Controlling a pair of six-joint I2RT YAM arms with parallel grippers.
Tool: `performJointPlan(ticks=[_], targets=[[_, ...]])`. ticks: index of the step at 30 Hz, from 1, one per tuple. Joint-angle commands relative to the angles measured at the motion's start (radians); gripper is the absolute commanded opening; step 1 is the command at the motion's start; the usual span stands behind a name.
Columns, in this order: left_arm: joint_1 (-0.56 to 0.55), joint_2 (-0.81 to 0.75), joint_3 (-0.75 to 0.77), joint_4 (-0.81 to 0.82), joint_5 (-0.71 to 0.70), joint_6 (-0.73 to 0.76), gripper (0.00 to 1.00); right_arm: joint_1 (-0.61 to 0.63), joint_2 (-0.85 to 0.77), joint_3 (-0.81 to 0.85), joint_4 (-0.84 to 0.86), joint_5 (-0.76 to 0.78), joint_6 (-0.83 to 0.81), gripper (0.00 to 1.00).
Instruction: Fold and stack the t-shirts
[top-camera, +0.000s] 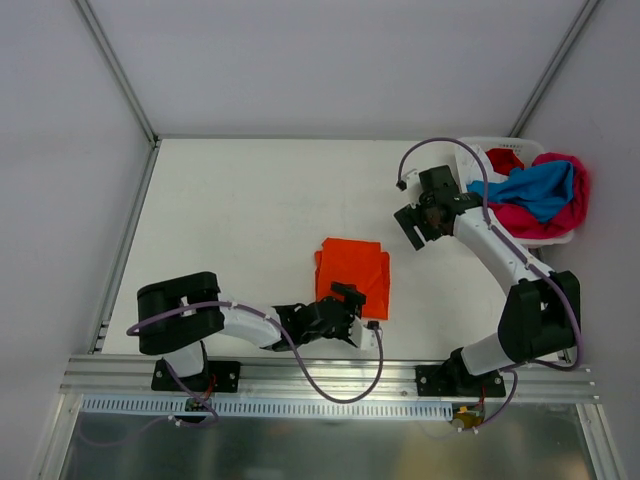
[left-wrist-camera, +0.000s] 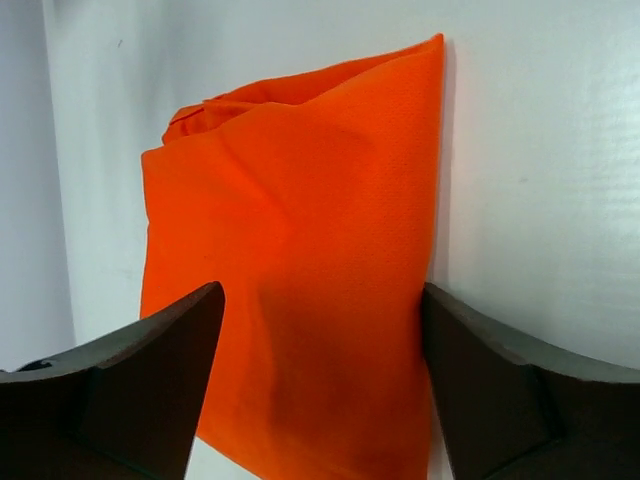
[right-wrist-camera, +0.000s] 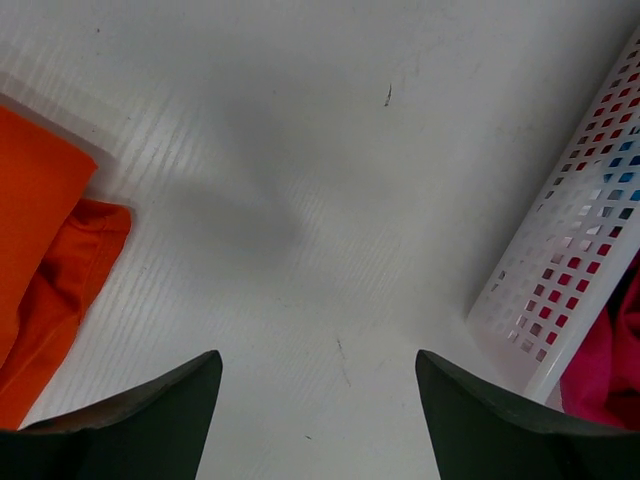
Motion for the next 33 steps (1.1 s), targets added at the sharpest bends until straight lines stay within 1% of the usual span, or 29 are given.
performJointPlan(ticks=[1,2,4,5,6,11,12,14,15,18,19,21,22,25,26,27,29,30,33], targets=[[0.041,0.031,0.009,-0.119,0.017,-0.003,0.74,-0.014,-0.053,0.009,-0.007,0.010,0.005,0.83],[0.048,0.029,0.024,-0.158,0.026,-0.007,0.44,-0.015,-0.053,0.009,-0.006,0.006,0.005,0.83],[0.064,0.037,0.040,-0.198,0.047,-0.009,0.21,-0.015,-0.055,0.007,-0.007,0.004,0.005,0.83],[0.076,0.046,0.043,-0.201,0.044,-0.004,0.03,-0.017,-0.056,0.007,-0.006,0.004,0.005,0.83],[0.082,0.058,0.044,-0.198,0.038,0.005,0.00,-0.015,-0.058,0.009,-0.006,0.001,0.005,0.83],[0.153,0.112,0.008,-0.127,0.006,0.097,0.00,-0.017,-0.069,0.004,-0.006,-0.002,0.005,0.83],[0.204,0.112,0.001,-0.117,0.005,0.114,0.00,-0.017,-0.069,0.004,-0.007,-0.002,0.005,0.83],[0.260,0.094,-0.003,-0.089,0.000,0.184,0.00,-0.018,-0.070,0.004,-0.007,-0.002,0.005,0.83],[0.336,0.085,0.006,-0.104,0.006,0.198,0.00,-0.019,-0.072,0.006,-0.006,-0.004,0.005,0.83],[0.453,0.031,0.061,-0.201,0.031,0.227,0.00,-0.020,-0.078,0.004,-0.006,-0.007,0.007,0.83],[0.528,0.022,0.075,-0.218,0.031,0.238,0.00,-0.020,-0.079,0.004,-0.006,-0.007,0.007,0.83],[0.603,0.011,0.107,-0.212,0.031,0.295,0.00,-0.019,-0.079,0.007,-0.006,-0.011,0.005,0.83],[0.677,0.025,0.121,-0.207,0.032,0.330,0.00,-0.019,-0.078,0.009,-0.006,-0.011,0.005,0.83],[0.784,0.071,0.181,-0.164,0.043,0.378,0.00,-0.019,-0.082,0.009,-0.007,-0.016,0.005,0.83],[0.850,0.107,0.194,-0.154,0.049,0.408,0.00,-0.020,-0.085,0.006,-0.007,-0.016,0.005,0.83],[0.881,0.127,0.213,-0.112,0.066,0.427,0.00,-0.020,-0.089,0.006,-0.007,-0.016,0.005,0.83],[0.936,0.195,0.240,-0.081,0.077,0.476,0.00,-0.019,-0.095,0.003,-0.006,-0.017,0.005,0.83],[0.982,0.215,0.247,-0.049,0.084,0.493,0.00,-0.019,-0.098,0.003,-0.006,-0.017,0.004,0.83],[1.045,0.281,0.239,0.021,0.130,0.580,0.00,-0.020,-0.099,0.004,-0.007,-0.017,0.004,0.83]])
